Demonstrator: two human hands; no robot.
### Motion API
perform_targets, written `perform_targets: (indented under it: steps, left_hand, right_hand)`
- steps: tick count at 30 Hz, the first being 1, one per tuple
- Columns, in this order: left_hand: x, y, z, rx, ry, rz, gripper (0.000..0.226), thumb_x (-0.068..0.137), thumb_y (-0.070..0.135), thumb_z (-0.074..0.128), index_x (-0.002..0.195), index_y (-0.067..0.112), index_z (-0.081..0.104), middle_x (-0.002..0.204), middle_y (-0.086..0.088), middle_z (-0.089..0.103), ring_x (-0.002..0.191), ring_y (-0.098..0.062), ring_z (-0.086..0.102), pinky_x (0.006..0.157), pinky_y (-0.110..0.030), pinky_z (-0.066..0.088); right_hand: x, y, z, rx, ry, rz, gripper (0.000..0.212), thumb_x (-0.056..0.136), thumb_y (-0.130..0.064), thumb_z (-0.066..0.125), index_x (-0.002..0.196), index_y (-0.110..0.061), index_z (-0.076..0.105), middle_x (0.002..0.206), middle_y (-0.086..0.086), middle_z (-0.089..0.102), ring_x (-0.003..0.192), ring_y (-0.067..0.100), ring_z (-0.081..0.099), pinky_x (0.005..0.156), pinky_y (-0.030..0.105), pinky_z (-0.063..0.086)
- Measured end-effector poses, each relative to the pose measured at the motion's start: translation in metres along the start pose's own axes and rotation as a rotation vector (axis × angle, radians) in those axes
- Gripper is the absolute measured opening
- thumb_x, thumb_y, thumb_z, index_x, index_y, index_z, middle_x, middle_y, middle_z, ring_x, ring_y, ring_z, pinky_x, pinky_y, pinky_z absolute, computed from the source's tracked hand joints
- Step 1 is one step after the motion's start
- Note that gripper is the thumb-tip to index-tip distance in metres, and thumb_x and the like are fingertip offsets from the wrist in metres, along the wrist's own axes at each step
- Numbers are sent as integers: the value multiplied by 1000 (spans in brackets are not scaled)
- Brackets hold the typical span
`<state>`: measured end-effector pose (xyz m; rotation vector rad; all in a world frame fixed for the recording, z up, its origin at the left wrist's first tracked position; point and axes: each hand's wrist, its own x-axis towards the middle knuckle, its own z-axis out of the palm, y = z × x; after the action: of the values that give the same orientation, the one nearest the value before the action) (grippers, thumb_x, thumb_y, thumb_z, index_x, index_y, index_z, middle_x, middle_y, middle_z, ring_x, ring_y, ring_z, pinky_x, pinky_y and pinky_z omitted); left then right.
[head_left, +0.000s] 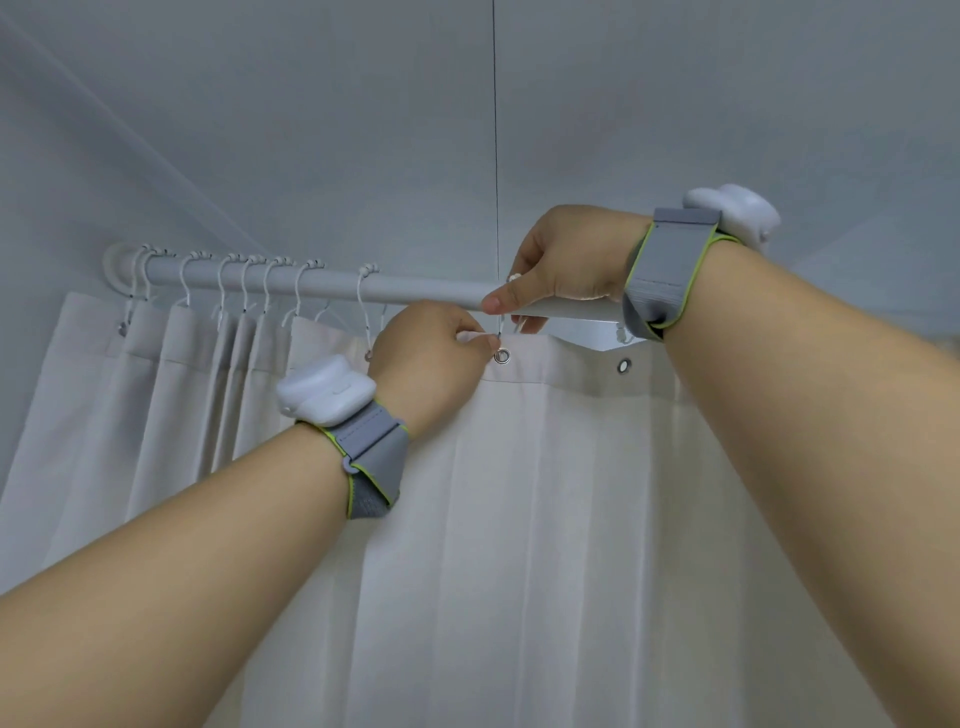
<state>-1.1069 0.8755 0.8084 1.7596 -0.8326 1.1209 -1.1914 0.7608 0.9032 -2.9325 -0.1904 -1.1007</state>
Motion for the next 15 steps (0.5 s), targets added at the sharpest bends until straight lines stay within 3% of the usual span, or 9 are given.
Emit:
perform_targets:
  steps: [3, 9, 13, 15]
  left_hand:
    - [0, -3, 1, -92, 40, -26, 21, 89, 25, 61, 80, 10, 72, 65, 1, 57, 68, -19, 50, 57, -25, 33]
    - [4, 2, 4, -206, 62, -85, 26, 88, 20, 59, 80, -4, 67, 69, -7, 50, 66, -19, 43, 62, -27, 33]
    - [6, 5, -4, -132, -28, -123, 20, 88, 24, 62, 74, 11, 68, 61, 1, 54, 64, -16, 49, 61, -25, 37]
    - [6, 4, -9, -59, -53, -131, 21, 87, 25, 62, 73, 10, 68, 63, 1, 56, 69, -18, 51, 61, -24, 37]
  right_hand:
    - [-1, 1, -3, 6, -5, -17, 38, 71, -55, 74, 86, -20, 76, 79, -9, 75, 67, 4, 58, 64, 21, 42]
    - [1, -1, -1, -34, 33, -49, 43, 70, -57, 74, 93, -21, 75, 89, -5, 71, 77, 12, 58, 76, 25, 46]
    - [1, 2, 1, 39, 25, -47, 40, 71, -57, 72, 86, -20, 77, 85, -7, 75, 72, 8, 58, 73, 25, 44]
    - [0, 3, 2, 63, 11, -45, 39, 75, -56, 69, 86, -20, 77, 82, -8, 76, 73, 3, 58, 74, 24, 42]
